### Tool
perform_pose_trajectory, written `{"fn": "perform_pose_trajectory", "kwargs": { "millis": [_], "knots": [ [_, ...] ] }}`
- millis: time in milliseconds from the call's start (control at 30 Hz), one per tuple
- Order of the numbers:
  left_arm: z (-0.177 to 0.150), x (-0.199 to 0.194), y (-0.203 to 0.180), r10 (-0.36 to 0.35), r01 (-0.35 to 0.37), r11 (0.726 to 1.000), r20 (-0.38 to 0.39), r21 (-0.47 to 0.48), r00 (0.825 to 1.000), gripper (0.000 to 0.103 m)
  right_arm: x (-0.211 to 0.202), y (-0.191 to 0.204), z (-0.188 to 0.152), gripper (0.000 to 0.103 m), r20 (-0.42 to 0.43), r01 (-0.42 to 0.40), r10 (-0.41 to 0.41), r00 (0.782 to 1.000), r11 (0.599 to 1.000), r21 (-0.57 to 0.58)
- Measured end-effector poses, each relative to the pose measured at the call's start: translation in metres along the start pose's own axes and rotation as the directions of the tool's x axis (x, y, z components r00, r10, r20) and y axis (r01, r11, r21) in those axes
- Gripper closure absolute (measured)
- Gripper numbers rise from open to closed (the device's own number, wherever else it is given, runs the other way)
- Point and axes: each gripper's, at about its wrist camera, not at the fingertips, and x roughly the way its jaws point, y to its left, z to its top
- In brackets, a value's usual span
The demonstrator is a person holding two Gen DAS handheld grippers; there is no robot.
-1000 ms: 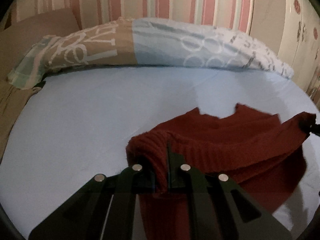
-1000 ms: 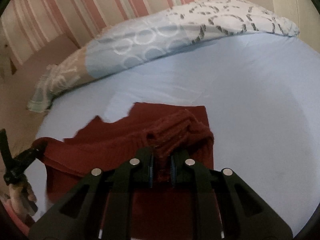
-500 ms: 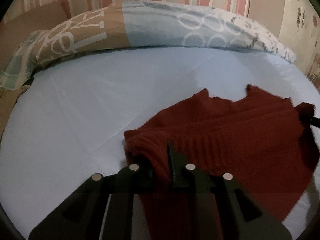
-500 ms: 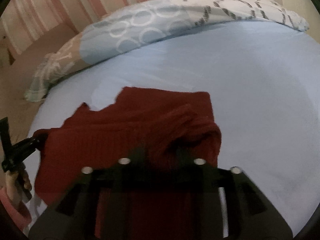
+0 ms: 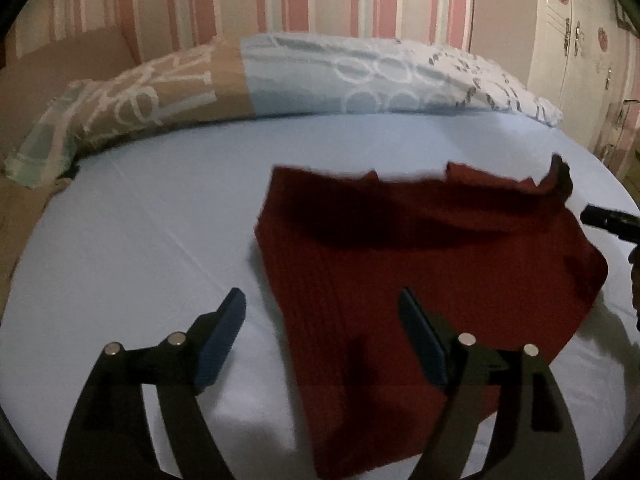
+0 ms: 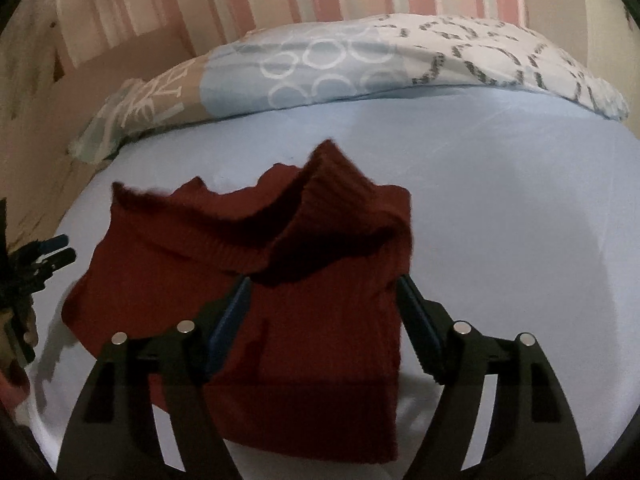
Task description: Fold small clothes
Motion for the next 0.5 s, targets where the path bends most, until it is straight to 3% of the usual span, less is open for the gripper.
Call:
{"fn": "perform_pose_trajectory", "kwargs": {
  "millis": [133,233,400,500],
  "knots": [
    [0.009,0.022,-0.005,-0.033,0.033,0.999,-0.047,-0.012,0.998,0.024,0.010,0.011,0.007,0.049,-0.009,0.010,-0.010,1.000,0.998,-0.058],
    [0.018,0.034,-0.008,-0.017,0.016,1.000,-0.059,-0.013,0.998,0.024,0.020,0.018,0.012,0.064,-0.024,0.024,-0.026,0.999,0.996,-0.089],
    [0.023,0.045,-0.008,-0.013,0.011,1.000,-0.073,-0.025,0.997,0.024,0.051,0.020,0.033,0.070,-0.055,0.069,-0.076,0.996,0.992,-0.109],
    [0.026,0.054,-0.003,0.016,-0.020,0.999,-0.109,-0.038,0.994,0.024,0.086,-0.001,0.053,0.074,-0.130,0.107,-0.108,0.986,0.994,-0.014]
  ]
}}
